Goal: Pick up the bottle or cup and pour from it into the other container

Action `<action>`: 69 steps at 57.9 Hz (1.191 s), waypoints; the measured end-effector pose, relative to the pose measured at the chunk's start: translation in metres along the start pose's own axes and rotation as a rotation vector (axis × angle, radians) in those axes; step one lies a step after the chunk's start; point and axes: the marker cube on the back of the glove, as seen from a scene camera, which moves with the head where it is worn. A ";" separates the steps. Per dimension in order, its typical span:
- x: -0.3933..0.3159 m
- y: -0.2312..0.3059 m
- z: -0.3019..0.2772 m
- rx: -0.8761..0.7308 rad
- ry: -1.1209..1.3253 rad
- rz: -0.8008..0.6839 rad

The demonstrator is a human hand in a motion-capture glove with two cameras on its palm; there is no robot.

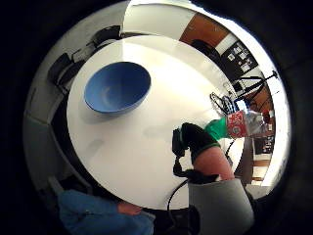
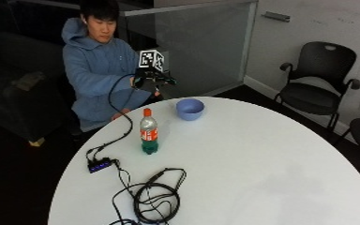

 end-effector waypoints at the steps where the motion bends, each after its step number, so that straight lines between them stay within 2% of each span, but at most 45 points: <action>1: 0.004 0.000 0.000 0.009 -0.004 0.003; 17: 0.031 0.010 0.006 0.096 -0.046 0.042; 25: 0.022 0.022 0.006 0.104 -0.113 0.037; 40: 0.044 0.034 0.014 0.149 -0.461 0.026; 58: 0.084 0.066 0.032 0.268 -0.653 0.115; 69: 0.110 0.079 0.047 0.406 -0.841 0.178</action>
